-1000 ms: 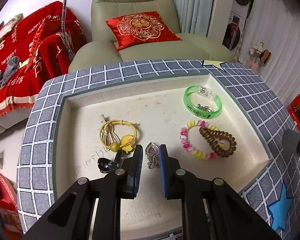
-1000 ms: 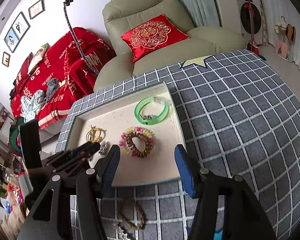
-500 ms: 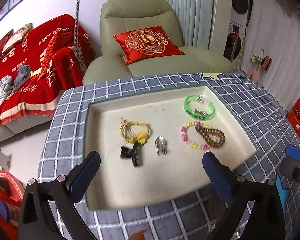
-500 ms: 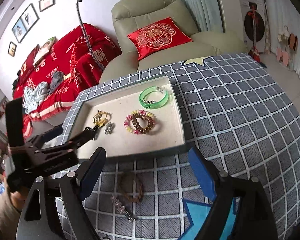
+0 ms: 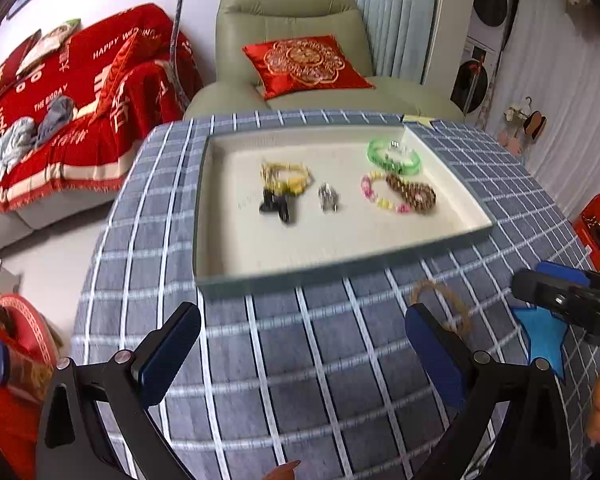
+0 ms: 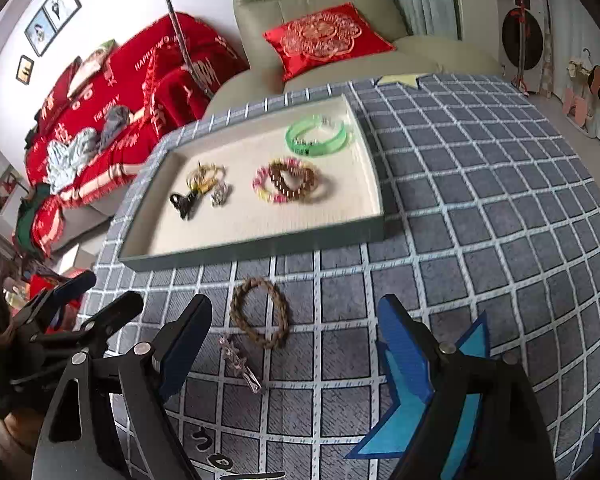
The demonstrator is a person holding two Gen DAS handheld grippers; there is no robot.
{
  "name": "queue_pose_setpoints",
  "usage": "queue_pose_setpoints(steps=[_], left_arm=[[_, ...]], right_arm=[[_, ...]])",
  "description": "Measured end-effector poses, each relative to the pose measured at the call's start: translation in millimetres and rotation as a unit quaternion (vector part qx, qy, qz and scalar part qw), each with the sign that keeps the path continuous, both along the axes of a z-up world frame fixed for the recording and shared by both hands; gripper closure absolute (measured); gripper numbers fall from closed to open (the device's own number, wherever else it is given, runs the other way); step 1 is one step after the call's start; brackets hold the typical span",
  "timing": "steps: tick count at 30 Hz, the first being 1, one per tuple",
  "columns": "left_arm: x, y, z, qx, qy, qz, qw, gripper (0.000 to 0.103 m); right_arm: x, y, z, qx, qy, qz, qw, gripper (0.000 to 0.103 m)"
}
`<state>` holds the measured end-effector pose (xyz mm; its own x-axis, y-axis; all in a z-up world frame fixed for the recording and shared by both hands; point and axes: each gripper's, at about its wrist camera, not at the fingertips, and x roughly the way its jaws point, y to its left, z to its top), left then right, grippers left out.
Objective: Organize jewelry
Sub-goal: 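Move the left gripper to the silver star clip while the right moves to the braided bracelet, then grasp the silver star hair clip with the left gripper while the right grasps the brown braided bracelet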
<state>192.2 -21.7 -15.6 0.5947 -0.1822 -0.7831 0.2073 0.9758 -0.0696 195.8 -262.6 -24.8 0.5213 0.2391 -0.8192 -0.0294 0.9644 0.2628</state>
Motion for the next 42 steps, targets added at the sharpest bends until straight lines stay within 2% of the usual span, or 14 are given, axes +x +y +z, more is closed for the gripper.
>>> queue_pose_setpoints(steps=[5, 10, 12, 14, 15, 17, 21, 24, 28, 29, 36, 42], left_arm=[[-14, 2, -14, -0.004, 0.021, 0.006, 0.9998, 0.0], [-26, 2, -26, 0.0, 0.032, 0.014, 0.9994, 0.0], [-29, 2, -28, 0.003, 0.034, 0.016, 0.9993, 0.0], [-30, 2, -31, 0.004, 0.038, 0.017, 0.9991, 0.0], [-31, 2, -31, 0.005, 0.039, 0.018, 0.999, 0.0], [-32, 2, -32, 0.004, 0.041, 0.02, 0.9989, 0.0], [-34, -2, -34, 0.003, 0.046, 0.018, 0.9988, 0.0], [-36, -7, -34, 0.002, 0.046, 0.013, 0.9988, 0.0], [-37, -13, -33, 0.006, 0.043, 0.015, 0.9989, 0.0], [-37, -14, -34, 0.004, 0.044, 0.014, 0.9989, 0.0], [-35, -24, -35, -0.022, 0.061, -0.001, 0.9979, 0.0], [-32, -51, -36, -0.035, 0.069, -0.027, 0.9967, 0.0]], right_arm=[[7, 10, -20, -0.023, 0.033, 0.018, 0.999, 0.016], [12, 24, -31, -0.076, 0.034, 0.041, 0.996, 0.017], [13, 28, -35, -0.087, 0.035, 0.049, 0.994, 0.024], [16, 30, -39, -0.093, 0.04, 0.052, 0.994, 0.038], [16, 32, -39, -0.1, 0.036, 0.053, 0.993, 0.04], [16, 35, -39, -0.11, 0.033, 0.061, 0.992, 0.051], [14, 47, -39, -0.147, 0.023, 0.087, 0.985, 0.056], [11, 51, -38, -0.151, 0.018, 0.099, 0.983, 0.067], [11, 51, -37, -0.155, 0.016, 0.095, 0.983, 0.093], [11, 50, -37, -0.155, 0.015, 0.094, 0.983, 0.095], [9, 30, -33, -0.145, 0.01, 0.06, 0.988, 0.096], [7, 10, -31, -0.136, 0.012, 0.038, 0.99, 0.096]])
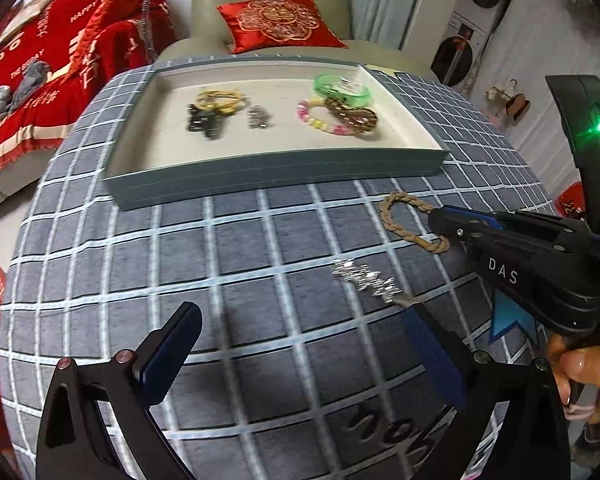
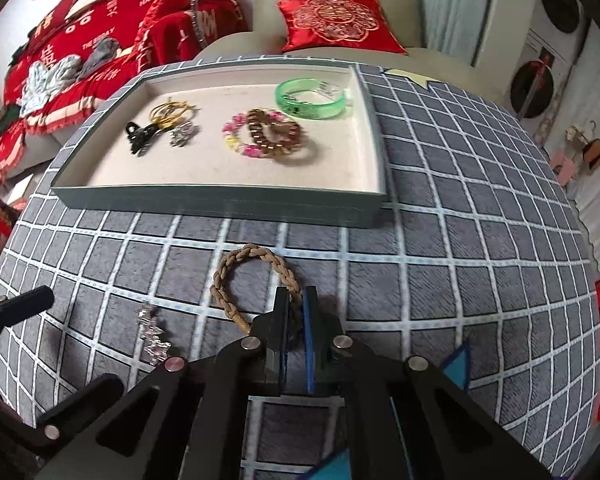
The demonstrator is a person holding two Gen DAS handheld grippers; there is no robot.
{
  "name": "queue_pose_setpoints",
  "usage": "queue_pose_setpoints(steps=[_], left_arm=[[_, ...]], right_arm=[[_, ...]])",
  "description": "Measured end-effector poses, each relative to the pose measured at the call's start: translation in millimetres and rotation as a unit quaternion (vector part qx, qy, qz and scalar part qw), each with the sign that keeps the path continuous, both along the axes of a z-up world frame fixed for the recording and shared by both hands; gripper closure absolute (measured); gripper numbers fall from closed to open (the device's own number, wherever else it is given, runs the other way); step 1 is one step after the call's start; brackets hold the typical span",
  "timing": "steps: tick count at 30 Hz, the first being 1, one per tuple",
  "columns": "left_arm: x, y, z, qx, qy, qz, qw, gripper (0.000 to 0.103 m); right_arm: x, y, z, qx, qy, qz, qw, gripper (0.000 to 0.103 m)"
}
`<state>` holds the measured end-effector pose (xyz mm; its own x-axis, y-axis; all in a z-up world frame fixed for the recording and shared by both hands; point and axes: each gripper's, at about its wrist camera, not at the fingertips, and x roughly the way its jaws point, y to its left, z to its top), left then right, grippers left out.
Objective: Organize jewelry
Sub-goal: 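Grasp the silver star hair clip with the left gripper while the right grasps the brown braided bracelet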
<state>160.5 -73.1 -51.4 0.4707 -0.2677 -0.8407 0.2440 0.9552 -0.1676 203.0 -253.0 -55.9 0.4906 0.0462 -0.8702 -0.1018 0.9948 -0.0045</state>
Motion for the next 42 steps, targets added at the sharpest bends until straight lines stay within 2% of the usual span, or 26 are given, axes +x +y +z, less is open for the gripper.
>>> queue_pose_setpoints(steps=[4, 7, 9, 11, 12, 13, 15, 17, 18, 21, 22, 25, 30, 42], left_arm=[[7, -13, -5, -0.01, 0.018, 0.006, 0.9998, 0.0], [11, -21, -7, 0.001, 0.017, 0.014, 0.9997, 0.0], [12, -26, -7, 0.009, 0.015, 0.016, 0.9997, 0.006], [13, -32, -7, 0.022, 0.012, 0.016, 0.9996, 0.007], [13, -34, -8, 0.028, 0.01, 0.015, 0.9994, 0.01], [12, -36, -7, 0.036, 0.004, 0.015, 0.9992, 0.021], [11, -42, -8, 0.067, -0.003, 0.009, 0.9977, 0.029], [11, -43, -7, 0.068, -0.011, -0.004, 0.9976, 0.045], [11, -43, -6, 0.068, -0.012, -0.007, 0.9976, 0.057], [11, -36, -5, 0.05, -0.012, -0.021, 0.9985, 0.059], [11, -34, -4, 0.042, -0.011, -0.025, 0.9987, 0.066], [9, -21, -1, 0.008, -0.01, -0.036, 0.9993, 0.066], [8, -8, 3, -0.008, -0.015, -0.039, 0.9991, 0.066], [1, 8, 17, -0.013, -0.034, -0.045, 0.9983, 0.066]], right_arm=[[0, -11, -1, 0.02, 0.004, -0.014, 1.0, 0.096], [1, -16, -2, 0.031, 0.005, -0.019, 0.999, 0.096], [1, -18, -1, 0.036, 0.004, -0.021, 0.999, 0.096], [1, -21, 0, 0.041, 0.004, -0.023, 0.999, 0.096], [0, -21, 0, 0.042, 0.003, -0.024, 0.999, 0.096], [1, -22, 0, 0.043, 0.003, -0.024, 0.999, 0.096], [0, -23, 1, 0.046, 0.003, -0.026, 0.999, 0.096], [-1, -24, 2, 0.049, 0.001, -0.027, 0.998, 0.096], [-1, -24, 2, 0.05, 0.001, -0.027, 0.998, 0.096], [-2, -24, 5, 0.057, -0.001, -0.028, 0.998, 0.096], [-3, -24, 6, 0.058, -0.002, -0.028, 0.998, 0.096], [-5, -22, 10, 0.066, -0.005, -0.027, 0.997, 0.096], [-8, -17, 18, 0.069, -0.012, -0.023, 0.997, 0.096], [-18, -11, 36, 0.086, -0.024, -0.02, 0.996, 0.096]])
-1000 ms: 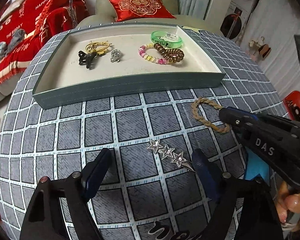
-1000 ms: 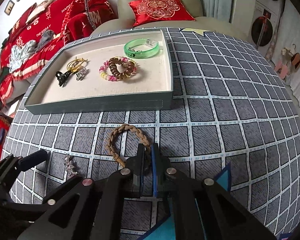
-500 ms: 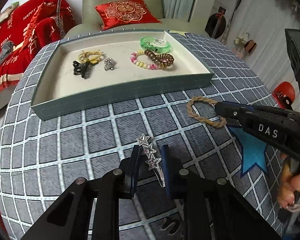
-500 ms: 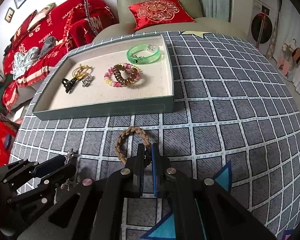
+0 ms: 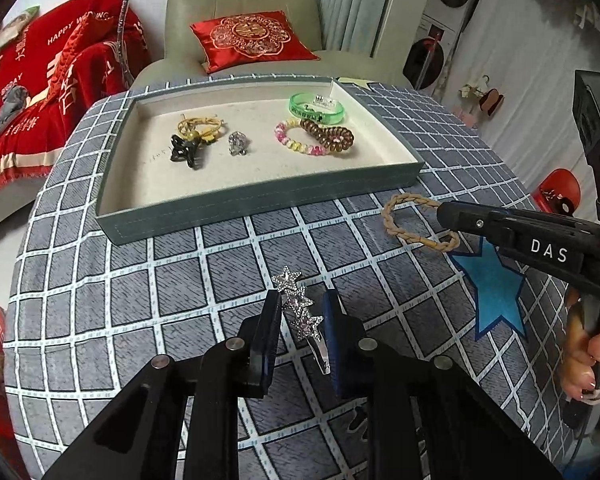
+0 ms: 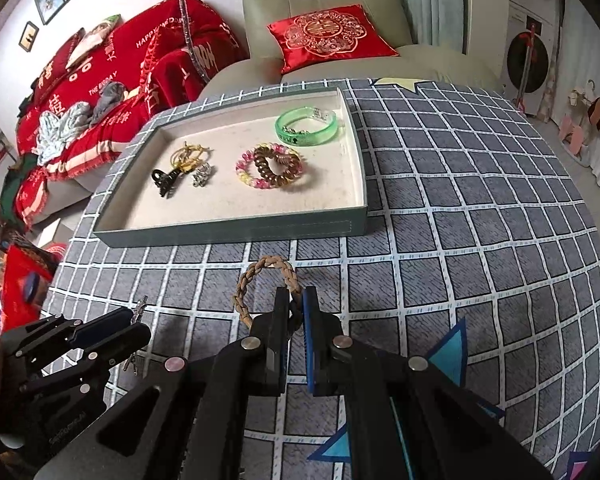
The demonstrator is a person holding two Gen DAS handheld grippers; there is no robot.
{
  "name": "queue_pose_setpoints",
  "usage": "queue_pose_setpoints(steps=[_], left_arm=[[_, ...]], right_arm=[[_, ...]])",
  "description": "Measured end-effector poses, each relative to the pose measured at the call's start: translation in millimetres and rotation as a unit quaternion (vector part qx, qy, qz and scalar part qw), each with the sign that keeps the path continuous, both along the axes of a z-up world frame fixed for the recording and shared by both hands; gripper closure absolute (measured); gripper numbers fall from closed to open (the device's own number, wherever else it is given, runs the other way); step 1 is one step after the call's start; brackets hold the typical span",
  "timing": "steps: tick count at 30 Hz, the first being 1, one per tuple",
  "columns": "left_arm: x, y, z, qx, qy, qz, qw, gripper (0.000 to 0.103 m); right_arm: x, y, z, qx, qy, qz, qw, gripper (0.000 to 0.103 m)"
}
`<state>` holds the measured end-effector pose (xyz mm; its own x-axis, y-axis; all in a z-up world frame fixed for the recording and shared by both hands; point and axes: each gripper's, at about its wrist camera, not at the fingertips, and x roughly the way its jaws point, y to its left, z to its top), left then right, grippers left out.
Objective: Organize jewelry
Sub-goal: 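Grasp the silver star hair clip with the left gripper while the right grasps the brown braided bracelet, then carry both items into the tray and open the right gripper to drop the braided bracelet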
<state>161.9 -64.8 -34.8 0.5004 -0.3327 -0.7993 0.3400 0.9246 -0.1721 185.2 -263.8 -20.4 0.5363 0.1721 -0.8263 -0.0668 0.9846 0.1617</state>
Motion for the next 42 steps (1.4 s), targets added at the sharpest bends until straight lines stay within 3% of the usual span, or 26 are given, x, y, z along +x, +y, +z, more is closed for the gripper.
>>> queue_pose_setpoints(steps=[25, 34, 42], left_arm=[[9, 33, 28, -0.029, -0.036, 0.007, 0.9989, 0.066], [41, 59, 48, -0.033, -0.059, 0.029, 0.9973, 0.066], [84, 58, 51, -0.022, -0.062, 0.025, 0.9976, 0.066]], right_arm=[[15, 26, 40, 0.002, -0.027, 0.017, 0.999, 0.096], [46, 45, 43, 0.003, -0.024, 0.031, 0.999, 0.096], [81, 59, 33, 0.012, -0.012, 0.034, 0.999, 0.096]])
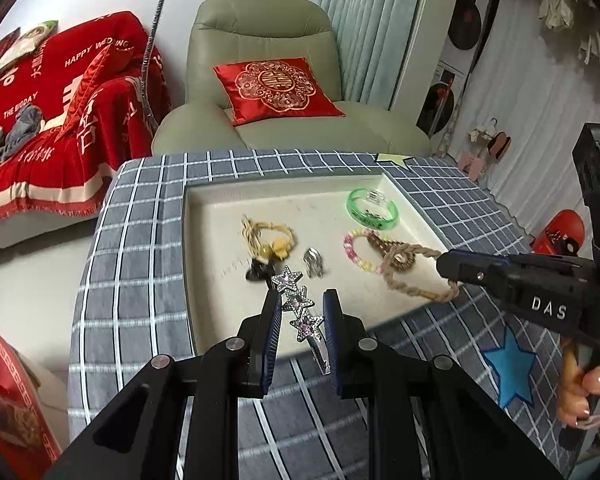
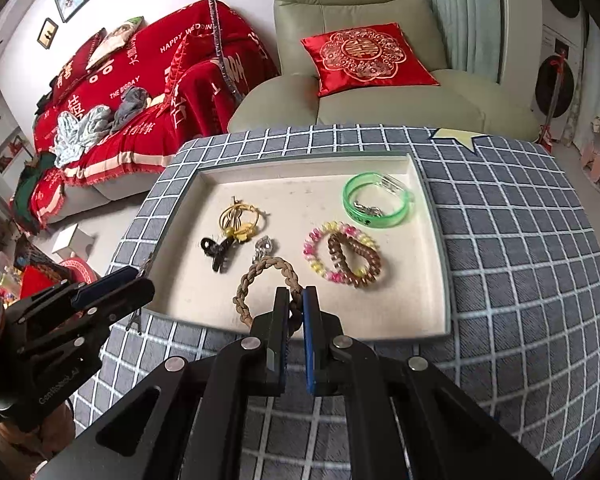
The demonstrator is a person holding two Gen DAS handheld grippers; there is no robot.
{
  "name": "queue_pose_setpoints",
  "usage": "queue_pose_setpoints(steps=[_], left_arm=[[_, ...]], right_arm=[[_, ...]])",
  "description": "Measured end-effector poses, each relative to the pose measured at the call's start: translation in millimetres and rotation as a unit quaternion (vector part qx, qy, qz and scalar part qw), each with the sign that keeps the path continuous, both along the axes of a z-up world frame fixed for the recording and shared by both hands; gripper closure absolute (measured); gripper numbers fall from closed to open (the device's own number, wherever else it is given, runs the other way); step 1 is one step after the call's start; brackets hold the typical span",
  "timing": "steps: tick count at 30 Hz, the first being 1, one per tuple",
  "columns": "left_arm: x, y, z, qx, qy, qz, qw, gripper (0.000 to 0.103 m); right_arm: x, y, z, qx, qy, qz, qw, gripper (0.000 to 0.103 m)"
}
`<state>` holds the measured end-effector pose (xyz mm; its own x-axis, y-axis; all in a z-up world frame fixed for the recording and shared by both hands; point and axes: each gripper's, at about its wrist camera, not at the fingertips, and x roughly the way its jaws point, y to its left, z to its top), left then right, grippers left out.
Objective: Organize jewelry
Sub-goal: 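Carry both items into the tray and open the right gripper to drop the braided bracelet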
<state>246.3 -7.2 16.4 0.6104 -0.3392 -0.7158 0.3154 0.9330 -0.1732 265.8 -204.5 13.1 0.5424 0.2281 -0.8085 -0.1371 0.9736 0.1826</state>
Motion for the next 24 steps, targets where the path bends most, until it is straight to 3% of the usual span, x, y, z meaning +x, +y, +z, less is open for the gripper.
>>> queue_pose_setpoints(steps=[14, 24], left_arm=[[48, -32, -38, 0.034, 0.039, -0.011, 0.9986, 0.066], [62, -40, -56, 0.057, 0.047, 0.0, 0.9973, 0.066]], right_arm=[[44, -5, -54, 0.02, 0.055, -0.031, 0.998, 0.096], [58, -27, -65, 0.003, 0.05, -0.072, 0.996, 0.096]])
